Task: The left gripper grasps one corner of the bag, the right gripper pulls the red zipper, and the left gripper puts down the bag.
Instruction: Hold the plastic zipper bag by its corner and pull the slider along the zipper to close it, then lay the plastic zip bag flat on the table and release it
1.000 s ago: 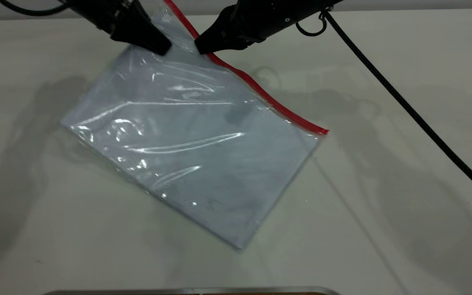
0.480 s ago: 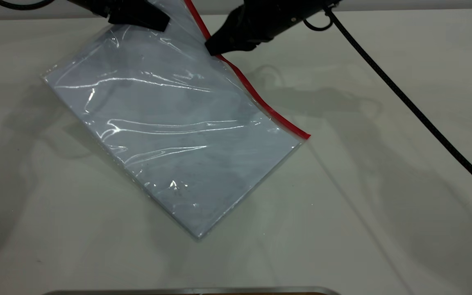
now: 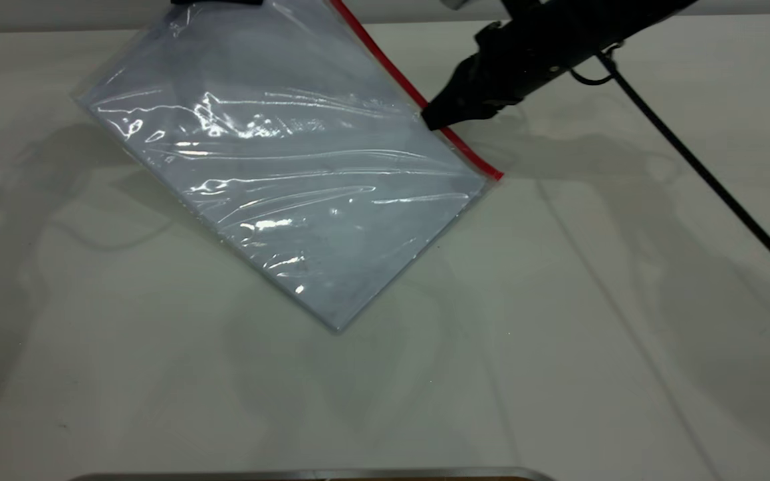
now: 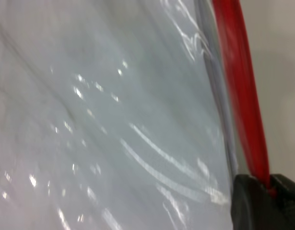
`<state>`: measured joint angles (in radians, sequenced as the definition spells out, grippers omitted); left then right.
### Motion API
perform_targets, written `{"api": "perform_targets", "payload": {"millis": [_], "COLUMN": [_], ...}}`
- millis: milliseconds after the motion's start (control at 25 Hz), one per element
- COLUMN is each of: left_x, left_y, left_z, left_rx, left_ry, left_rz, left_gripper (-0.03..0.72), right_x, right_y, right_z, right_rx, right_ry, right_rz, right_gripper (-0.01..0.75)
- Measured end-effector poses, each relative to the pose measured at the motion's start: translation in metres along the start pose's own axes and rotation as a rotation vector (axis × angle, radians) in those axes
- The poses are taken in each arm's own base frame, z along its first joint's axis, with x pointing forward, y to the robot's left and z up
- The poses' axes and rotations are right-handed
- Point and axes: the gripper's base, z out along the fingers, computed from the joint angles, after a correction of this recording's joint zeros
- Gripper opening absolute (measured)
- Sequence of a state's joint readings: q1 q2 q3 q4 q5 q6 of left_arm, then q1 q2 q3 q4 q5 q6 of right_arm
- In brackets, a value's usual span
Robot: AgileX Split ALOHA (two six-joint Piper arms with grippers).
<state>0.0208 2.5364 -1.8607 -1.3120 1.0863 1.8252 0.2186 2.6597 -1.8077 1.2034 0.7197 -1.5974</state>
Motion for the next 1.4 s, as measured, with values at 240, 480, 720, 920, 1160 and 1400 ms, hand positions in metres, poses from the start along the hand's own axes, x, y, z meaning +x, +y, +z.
{"api": "perform_targets", "payload": {"millis": [240, 480, 720, 920, 1160, 1400], "left_x": [-0.002, -0.003, -0.002, 0.004, 0.034, 0.040], "left_y": [0.001, 0.001, 0.001, 0.003, 0.005, -0.001], "left_z": [0.000, 0.000, 0.000, 0.002, 0.033, 0.055], "left_rx": [-0.007, -0.008, -0.011, -0.016, -0.010, -0.004], "left_ry": [-0.019, -0.022, -0.019, -0.014, 0.018, 0.046], "left_rz": [0.000, 0.001, -0.016, -0.103, -0.273, -0.425], "left_gripper": [0.053, 0.053, 0.053, 0.058, 0.124, 0.321], "right_x": [0.020, 0.035, 0.034, 0.013, -0.044, -0.097], "right_y": [-0.011, -0.015, -0.016, -0.020, -0.003, 0.031], "right_z": [-0.017, -0.026, -0.026, -0.033, -0.073, -0.128], "right_rx": [-0.066, -0.101, -0.095, -0.028, -0.096, -0.213], "right_ry": [0.108, 0.223, 0.208, 0.084, -0.113, -0.195], "right_rz": [0.029, 0.051, 0.073, 0.143, 0.134, 0.031], "right_gripper": [0.043, 0.045, 0.079, 0.262, 0.453, 0.464]}}
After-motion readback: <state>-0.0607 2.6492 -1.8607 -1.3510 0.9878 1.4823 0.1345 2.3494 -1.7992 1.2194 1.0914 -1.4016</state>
